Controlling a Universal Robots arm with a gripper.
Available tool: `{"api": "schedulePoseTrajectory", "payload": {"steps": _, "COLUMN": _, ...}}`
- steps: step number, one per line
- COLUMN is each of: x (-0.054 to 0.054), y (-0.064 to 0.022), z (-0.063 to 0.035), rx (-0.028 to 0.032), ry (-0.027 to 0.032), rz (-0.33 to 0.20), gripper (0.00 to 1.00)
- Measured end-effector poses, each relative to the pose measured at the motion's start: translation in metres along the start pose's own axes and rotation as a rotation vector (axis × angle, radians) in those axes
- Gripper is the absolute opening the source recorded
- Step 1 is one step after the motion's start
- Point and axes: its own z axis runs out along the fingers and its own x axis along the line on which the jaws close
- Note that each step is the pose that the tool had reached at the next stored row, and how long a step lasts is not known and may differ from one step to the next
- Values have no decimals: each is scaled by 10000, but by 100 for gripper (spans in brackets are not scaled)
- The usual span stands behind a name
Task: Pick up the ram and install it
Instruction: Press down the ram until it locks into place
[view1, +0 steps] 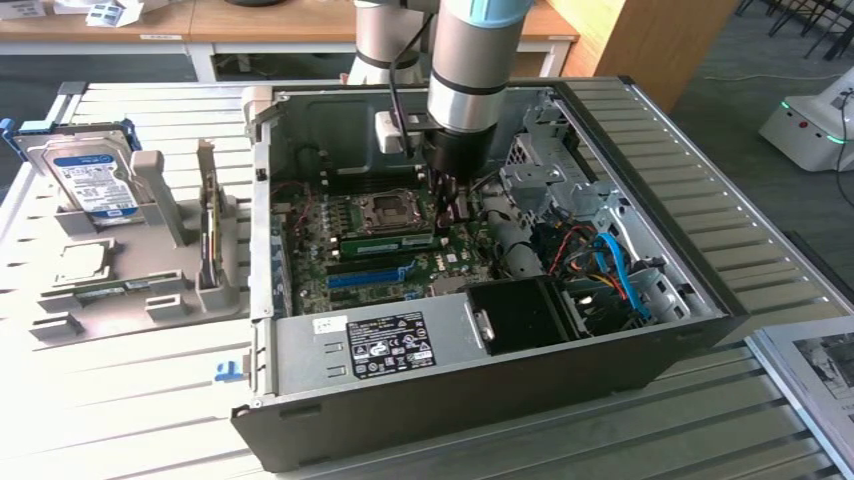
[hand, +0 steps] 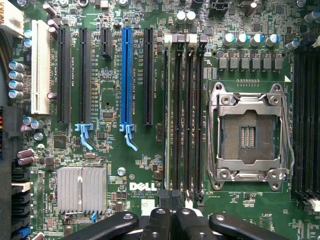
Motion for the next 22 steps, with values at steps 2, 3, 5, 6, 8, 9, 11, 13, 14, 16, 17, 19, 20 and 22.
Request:
{"api": "schedulePoseTrajectory", "payload": {"steps": 2, "x": 0, "y": 0, "z": 1, "rx": 0, "ry": -2, "rz": 0, "gripper": 10}}
{"api": "schedulePoseTrajectory", "payload": {"steps": 3, "x": 0, "y": 0, "z": 2, "rx": 1, "ry": -2, "rz": 0, "gripper": 10}}
{"api": "schedulePoseTrajectory", "payload": {"steps": 5, "x": 0, "y": 0, "z": 6, "rx": 3, "ry": -2, "rz": -1, "gripper": 10}}
{"api": "schedulePoseTrajectory", "payload": {"steps": 6, "x": 0, "y": 0, "z": 7, "rx": 4, "ry": -1, "rz": -1, "gripper": 10}}
{"api": "schedulePoseTrajectory", "payload": {"steps": 8, "x": 0, "y": 0, "z": 8, "rx": 5, "ry": 0, "rz": 0, "gripper": 10}}
{"api": "schedulePoseTrajectory", "payload": {"steps": 9, "x": 0, "y": 0, "z": 8, "rx": 5, "ry": 0, "rz": 0, "gripper": 10}}
{"api": "schedulePoseTrajectory", "payload": {"steps": 11, "x": -1, "y": 0, "z": 11, "rx": 6, "ry": -3, "rz": 0, "gripper": 10}}
{"api": "schedulePoseTrajectory", "payload": {"steps": 13, "x": -1, "y": 0, "z": 16, "rx": 10, "ry": -2, "rz": 0, "gripper": 10}}
{"api": "schedulePoseTrajectory", "payload": {"steps": 14, "x": -1, "y": 0, "z": 16, "rx": 10, "ry": -2, "rz": -1, "gripper": 10}}
{"api": "schedulePoseTrajectory", "payload": {"steps": 16, "x": -1, "y": 0, "z": 16, "rx": 10, "ry": -1, "rz": 0, "gripper": 10}}
{"api": "schedulePoseTrajectory", "payload": {"steps": 17, "x": -1, "y": 0, "z": 16, "rx": 10, "ry": -1, "rz": 0, "gripper": 10}}
{"api": "schedulePoseTrajectory", "payload": {"steps": 19, "x": -1, "y": 0, "z": 17, "rx": 10, "ry": -2, "rz": 0, "gripper": 10}}
{"api": "schedulePoseTrajectory", "payload": {"steps": 20, "x": -2, "y": 0, "z": 12, "rx": 5, "ry": -8, "rz": 1, "gripper": 10}}
{"api": "schedulePoseTrajectory", "payload": {"steps": 22, "x": -1, "y": 1, "z": -3, "rx": -10, "ry": -7, "rz": 3, "gripper": 10}}
